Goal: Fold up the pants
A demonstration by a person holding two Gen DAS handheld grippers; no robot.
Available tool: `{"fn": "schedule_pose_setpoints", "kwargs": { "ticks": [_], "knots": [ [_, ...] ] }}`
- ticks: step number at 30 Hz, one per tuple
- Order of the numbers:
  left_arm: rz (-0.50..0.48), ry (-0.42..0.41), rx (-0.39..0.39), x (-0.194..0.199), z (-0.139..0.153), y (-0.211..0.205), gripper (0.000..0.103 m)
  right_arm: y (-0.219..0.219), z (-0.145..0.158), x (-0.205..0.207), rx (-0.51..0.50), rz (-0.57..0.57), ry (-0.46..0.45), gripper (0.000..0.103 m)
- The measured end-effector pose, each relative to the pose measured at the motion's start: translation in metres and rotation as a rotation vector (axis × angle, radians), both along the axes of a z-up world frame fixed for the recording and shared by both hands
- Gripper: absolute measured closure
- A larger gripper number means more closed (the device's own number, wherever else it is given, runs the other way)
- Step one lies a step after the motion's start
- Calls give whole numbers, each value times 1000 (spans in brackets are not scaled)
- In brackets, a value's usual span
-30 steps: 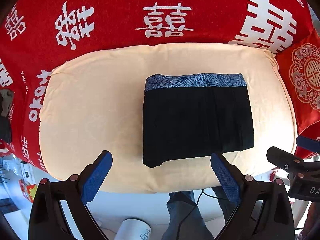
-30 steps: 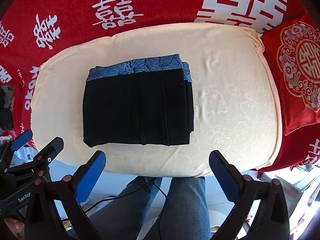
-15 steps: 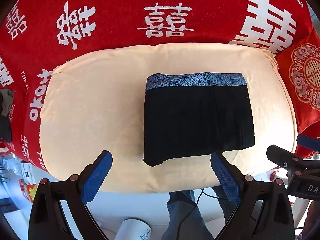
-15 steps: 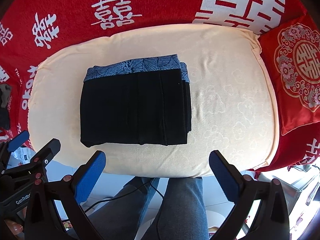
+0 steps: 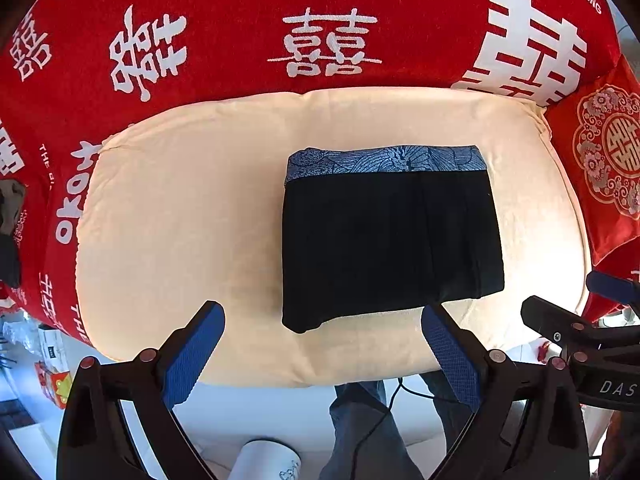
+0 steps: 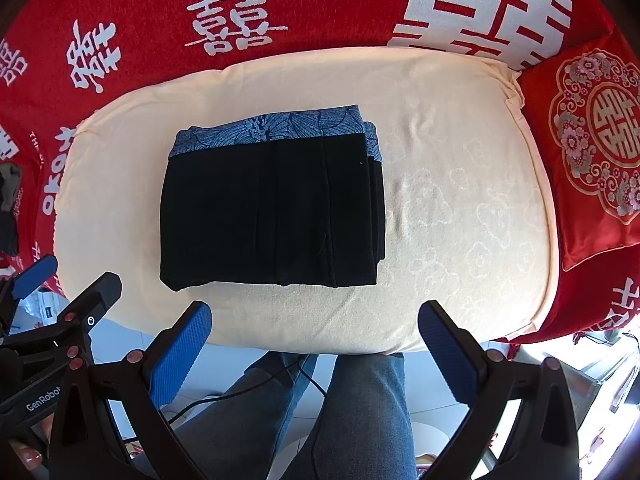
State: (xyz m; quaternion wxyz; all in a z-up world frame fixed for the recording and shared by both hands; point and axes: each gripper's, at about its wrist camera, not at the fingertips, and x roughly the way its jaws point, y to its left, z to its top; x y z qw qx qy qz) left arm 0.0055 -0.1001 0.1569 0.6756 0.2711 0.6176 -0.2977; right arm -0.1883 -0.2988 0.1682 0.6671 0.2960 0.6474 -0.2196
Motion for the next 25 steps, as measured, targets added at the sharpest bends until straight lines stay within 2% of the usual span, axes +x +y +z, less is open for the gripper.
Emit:
{"fn": "schedule_pose_setpoints", "kwargs": {
  "ticks": [13,22,25],
  "knots": [
    [50,44,-5,2,-5,2,4,-1,-3,0,1,11,6,0],
    [7,13,-10,-7,-5,-2,4,-1,-4,-2,1,5,6,0],
    [-6,28,-12,-7,-6,-2,4,-2,-5,-4,-2,-3,5,0]
  ]
}}
